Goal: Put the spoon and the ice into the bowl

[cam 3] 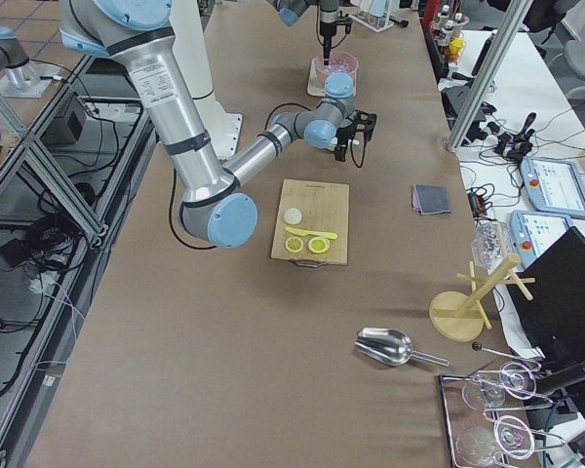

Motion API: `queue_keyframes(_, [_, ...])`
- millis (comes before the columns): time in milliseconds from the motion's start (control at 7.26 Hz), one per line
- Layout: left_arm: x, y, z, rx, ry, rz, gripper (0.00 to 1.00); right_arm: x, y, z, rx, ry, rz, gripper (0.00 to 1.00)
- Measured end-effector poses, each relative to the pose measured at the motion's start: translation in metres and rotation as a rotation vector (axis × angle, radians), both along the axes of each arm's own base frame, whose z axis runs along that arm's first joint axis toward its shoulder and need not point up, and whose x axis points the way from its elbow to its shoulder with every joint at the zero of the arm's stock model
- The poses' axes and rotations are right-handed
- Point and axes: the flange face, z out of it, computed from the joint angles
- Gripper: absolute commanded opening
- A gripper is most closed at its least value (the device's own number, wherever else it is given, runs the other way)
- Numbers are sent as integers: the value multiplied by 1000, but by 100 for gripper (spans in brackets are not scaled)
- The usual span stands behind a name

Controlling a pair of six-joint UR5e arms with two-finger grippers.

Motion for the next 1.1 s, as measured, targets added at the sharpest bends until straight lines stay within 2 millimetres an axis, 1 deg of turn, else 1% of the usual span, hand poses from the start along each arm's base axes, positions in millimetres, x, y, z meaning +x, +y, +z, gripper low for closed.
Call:
queue_keyframes(413, [10,-8,2,-16,-3,0,64,19,5,16,-2,9,-2,100])
queue_keyframes(551, [12,-9,2,-21,-3,0,64,29,5,23,2,14,-8,100])
queue_keyframes(688, [12,-9,2,-24,-3,0,64,48,2,35,15,22,-23,100])
queue_keyframes(826, [12,-9,2,-26,-2,0,64,74,0,51,31,30,-45,100])
queue_keyframes(1101, [14,-9,2,-28,-2,1,64,135,-1,86,61,41,-88,100])
